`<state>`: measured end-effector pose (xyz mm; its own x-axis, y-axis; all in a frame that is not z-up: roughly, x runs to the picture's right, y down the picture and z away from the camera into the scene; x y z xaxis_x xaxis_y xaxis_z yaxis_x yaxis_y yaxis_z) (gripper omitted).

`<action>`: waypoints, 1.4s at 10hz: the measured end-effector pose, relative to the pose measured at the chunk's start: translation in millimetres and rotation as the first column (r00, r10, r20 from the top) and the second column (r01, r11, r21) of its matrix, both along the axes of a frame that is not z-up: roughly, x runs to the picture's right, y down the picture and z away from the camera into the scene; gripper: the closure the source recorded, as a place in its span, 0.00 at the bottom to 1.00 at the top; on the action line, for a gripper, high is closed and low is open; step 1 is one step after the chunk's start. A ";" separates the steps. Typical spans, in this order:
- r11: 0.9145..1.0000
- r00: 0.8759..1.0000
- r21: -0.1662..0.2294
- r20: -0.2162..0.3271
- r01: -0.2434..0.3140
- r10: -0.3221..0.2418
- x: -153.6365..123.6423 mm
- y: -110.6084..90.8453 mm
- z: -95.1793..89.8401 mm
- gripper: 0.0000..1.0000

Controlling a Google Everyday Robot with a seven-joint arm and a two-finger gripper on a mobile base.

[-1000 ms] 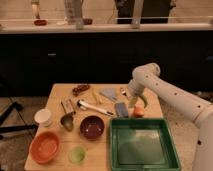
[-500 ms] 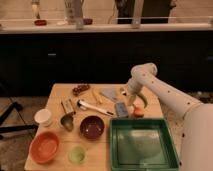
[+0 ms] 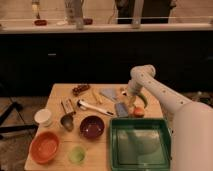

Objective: Place fork in metal cup

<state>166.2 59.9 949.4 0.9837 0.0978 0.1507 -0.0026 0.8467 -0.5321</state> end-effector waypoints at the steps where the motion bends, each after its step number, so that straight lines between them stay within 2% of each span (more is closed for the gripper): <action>1: 1.000 1.000 -0.006 -0.019 -0.014 0.014 2.8 0.7 3.3 0.20; 3: 0.999 0.998 -0.019 -0.052 -0.035 0.034 6.7 1.4 9.3 0.20; 7: 0.998 0.996 -0.048 -0.082 -0.037 0.033 8.1 5.8 21.0 0.20; 14: 0.995 0.996 -0.096 -0.081 0.039 -0.046 14.8 17.1 32.3 0.20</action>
<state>181.0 77.0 981.6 0.9960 0.0655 0.0603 -0.0153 0.7931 -0.6089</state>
